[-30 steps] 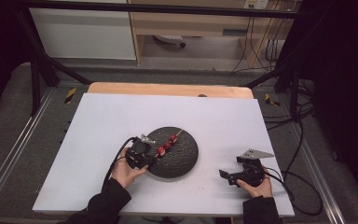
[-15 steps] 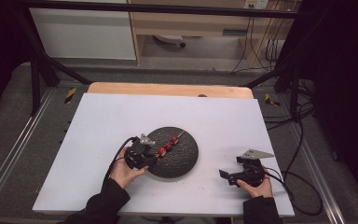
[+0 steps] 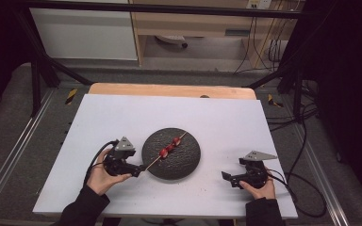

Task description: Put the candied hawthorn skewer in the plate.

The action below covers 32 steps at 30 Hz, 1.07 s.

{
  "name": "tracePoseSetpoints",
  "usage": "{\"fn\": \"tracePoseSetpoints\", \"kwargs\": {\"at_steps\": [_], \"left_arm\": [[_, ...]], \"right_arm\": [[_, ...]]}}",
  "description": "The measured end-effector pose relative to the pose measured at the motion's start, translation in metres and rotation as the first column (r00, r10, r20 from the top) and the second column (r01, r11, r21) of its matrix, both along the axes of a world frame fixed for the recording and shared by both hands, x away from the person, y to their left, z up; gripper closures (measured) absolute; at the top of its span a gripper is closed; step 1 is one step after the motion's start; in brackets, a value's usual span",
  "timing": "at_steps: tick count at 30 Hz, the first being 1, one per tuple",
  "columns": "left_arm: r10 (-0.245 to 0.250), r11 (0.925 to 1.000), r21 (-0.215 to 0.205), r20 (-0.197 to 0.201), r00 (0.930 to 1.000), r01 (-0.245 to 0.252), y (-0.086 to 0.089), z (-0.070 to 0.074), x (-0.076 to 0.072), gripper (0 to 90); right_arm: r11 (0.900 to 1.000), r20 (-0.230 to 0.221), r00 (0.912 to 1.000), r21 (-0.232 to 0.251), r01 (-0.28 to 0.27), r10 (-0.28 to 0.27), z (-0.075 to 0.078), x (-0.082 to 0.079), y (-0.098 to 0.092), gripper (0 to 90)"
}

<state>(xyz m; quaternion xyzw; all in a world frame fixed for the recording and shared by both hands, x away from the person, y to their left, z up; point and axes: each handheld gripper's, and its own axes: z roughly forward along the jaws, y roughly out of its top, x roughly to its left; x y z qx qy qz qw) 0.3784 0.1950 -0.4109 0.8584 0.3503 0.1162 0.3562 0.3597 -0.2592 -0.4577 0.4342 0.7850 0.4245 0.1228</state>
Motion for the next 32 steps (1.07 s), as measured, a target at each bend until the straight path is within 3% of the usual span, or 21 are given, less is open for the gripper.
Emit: {"fn": "tracePoseSetpoints", "kwargs": {"at_steps": [8, 18, 24, 32], "left_arm": [[0.056, 0.9984, -0.004, 0.01, 0.9984, -0.056, 0.037, -0.013, -0.012, 7.4], [0.095, 0.9939, -0.061, 0.041, 0.9946, -0.092, 0.072, -0.032, -0.027, 6.1], [0.108, 0.9912, -0.082, 0.045, 0.9931, -0.104, 0.084, -0.038, -0.031, 6.1], [0.105, 0.9913, -0.085, 0.05, 0.9932, -0.101, 0.088, -0.038, -0.035, 6.1]], "right_arm": [[1.0, -0.003, 1.0, 0.001, -0.008, 0.008, 0.0, 0.0, 0.0, 0.7], [1.0, -0.01, 0.9998, -0.003, -0.02, 0.02, 0.0, -0.002, 0.0, 0.7], [1.0, -0.013, 0.9995, -0.005, -0.031, 0.03, -0.001, -0.003, 0.0, 0.7], [0.999, -0.017, 0.9989, -0.011, -0.043, 0.043, -0.002, -0.003, 0.0, 0.7]]}}
